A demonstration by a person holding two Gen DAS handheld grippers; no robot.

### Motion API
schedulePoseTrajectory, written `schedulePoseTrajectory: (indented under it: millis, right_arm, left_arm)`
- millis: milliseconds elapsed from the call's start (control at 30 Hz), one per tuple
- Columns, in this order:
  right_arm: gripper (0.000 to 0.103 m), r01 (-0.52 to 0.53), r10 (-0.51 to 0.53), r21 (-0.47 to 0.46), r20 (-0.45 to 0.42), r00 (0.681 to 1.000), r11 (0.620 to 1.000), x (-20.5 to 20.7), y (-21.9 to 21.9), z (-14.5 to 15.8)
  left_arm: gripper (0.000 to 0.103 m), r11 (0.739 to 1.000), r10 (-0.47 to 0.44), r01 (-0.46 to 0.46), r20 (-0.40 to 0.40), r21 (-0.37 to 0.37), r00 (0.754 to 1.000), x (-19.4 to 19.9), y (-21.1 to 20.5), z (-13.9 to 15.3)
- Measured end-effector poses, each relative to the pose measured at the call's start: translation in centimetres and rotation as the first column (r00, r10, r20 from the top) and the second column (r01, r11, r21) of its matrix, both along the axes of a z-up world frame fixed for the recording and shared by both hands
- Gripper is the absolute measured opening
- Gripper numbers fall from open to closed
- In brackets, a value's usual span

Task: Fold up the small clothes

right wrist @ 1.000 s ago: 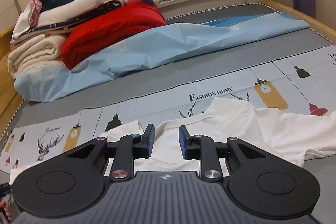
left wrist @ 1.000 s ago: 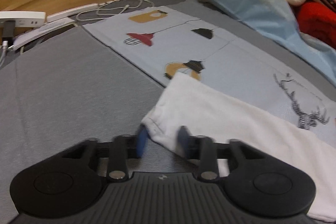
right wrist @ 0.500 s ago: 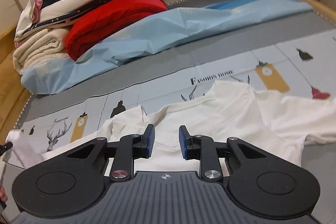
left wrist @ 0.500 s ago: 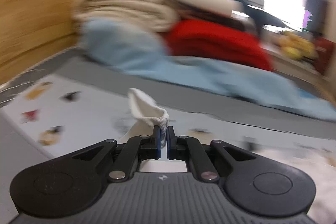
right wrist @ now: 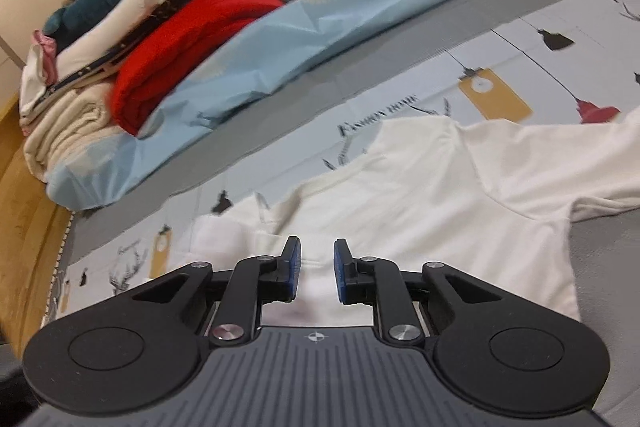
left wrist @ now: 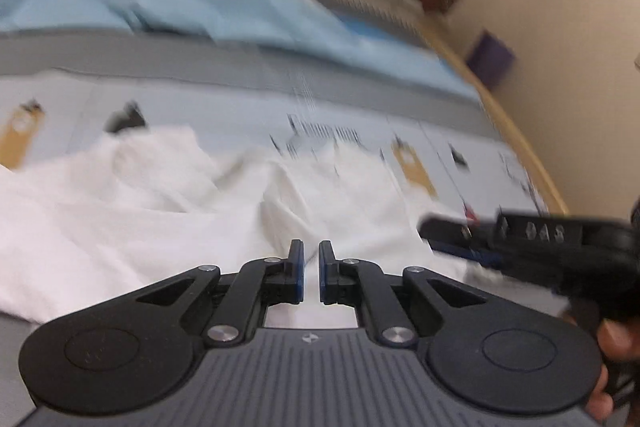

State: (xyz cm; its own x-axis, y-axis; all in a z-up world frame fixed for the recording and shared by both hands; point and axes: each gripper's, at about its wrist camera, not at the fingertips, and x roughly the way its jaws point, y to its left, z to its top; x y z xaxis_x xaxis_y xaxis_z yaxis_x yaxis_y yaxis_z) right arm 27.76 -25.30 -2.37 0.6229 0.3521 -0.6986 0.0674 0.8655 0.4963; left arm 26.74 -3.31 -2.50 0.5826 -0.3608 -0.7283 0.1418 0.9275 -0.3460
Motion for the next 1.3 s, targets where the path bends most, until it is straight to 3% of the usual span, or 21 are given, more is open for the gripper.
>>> schedulePoseTrajectory:
  millis: [100, 200, 367, 467, 600, 700, 733, 767, 900, 1000, 1100, 1167, 1233, 1300]
  right_arm:
    - [0.021, 0.019, -0.019, -0.008, -0.037, 0.999, 1.000, 0.5, -0.8, -1.5]
    - [0.021, 0.017, -0.016, 0.012, -0.082, 0.996, 1.000, 1.2, -0.3, -3.4]
    - [0.021, -0.045, 0.044, -0.002, -0.149, 0.988, 0.999, 2.1, 3.2, -7.1]
    - [0.021, -0.058, 0.053, -0.023, -0.188, 0.981, 0.998, 2.6, 5.2, -9.2]
    - [0.021, -0.075, 0.059, -0.069, -0.205, 0.977, 0.995, 2.8, 7.2, -10.9]
    - [0.022, -0.107, 0.083, -0.127, -0.183, 0.980, 0.986, 2.8, 8.2, -10.6]
    - [0.018, -0.117, 0.092, -0.140, -0.170, 0.981, 0.983, 2.8, 8.3, -10.4]
    - [0.005, -0.123, 0.101, -0.147, -0.148, 0.984, 0.981, 2.7, 8.5, -10.2]
    - [0.005, -0.112, 0.107, -0.111, -0.045, 0.993, 0.988, 2.6, 8.3, -7.8]
    - [0.004, -0.074, 0.082, -0.072, 0.115, 0.990, 0.995, 2.2, 6.8, -3.1]
    - [0.004, -0.016, 0.045, -0.092, 0.324, 0.945, 0.996, 1.2, 4.1, 1.5]
    - [0.004, 0.064, -0.019, -0.146, 0.293, 0.956, 0.987, 1.8, 1.4, 1.4]
    - [0.004, 0.144, -0.105, -0.218, 0.180, 0.978, 0.965, 2.9, -1.8, -1.1]
    - [0.004, 0.209, -0.184, -0.251, 0.119, 0.976, 0.945, 3.2, -4.4, -2.9]
  left_arm:
    - [0.024, 0.999, 0.052, -0.052, 0.020, -0.001, 0.998, 0.6, 2.3, 0.4]
    - [0.024, 0.984, 0.177, -0.178, 0.043, 0.010, 0.983, 1.8, 7.0, 0.9]
    - [0.024, 0.925, 0.364, -0.366, 0.044, 0.097, 0.931, 2.3, 13.5, 1.0]
    - [0.024, 0.903, 0.421, -0.422, 0.037, 0.085, 0.906, 2.1, 16.6, 1.4]
    - [0.024, 0.892, 0.439, -0.442, 0.052, 0.096, 0.897, 2.2, 18.2, 1.9]
    - [0.024, 0.887, 0.450, -0.453, 0.053, 0.089, 0.892, 1.4, 19.3, 2.8]
    - [0.024, 0.886, 0.453, -0.456, 0.053, 0.084, 0.890, 1.2, 19.5, 2.8]
    - [0.024, 0.885, 0.455, -0.458, 0.056, 0.081, 0.889, 0.9, 19.7, 3.2]
    - [0.024, 0.879, 0.466, -0.471, 0.070, 0.078, 0.882, 0.7, 20.2, 3.7]
    - [0.024, 0.870, 0.482, -0.487, 0.074, 0.076, 0.873, 0.7, 20.7, 3.7]
    - [0.024, 0.871, 0.480, -0.485, 0.070, 0.082, 0.874, 0.8, 20.7, 3.6]
    - [0.024, 0.872, 0.476, -0.480, 0.067, 0.092, 0.877, 1.0, 20.6, 3.4]
    - [0.024, 0.872, 0.476, -0.479, 0.058, 0.097, 0.878, 1.3, 20.3, 3.2]
    - [0.024, 0.873, 0.476, -0.478, 0.049, 0.101, 0.878, 1.6, 19.9, 2.9]
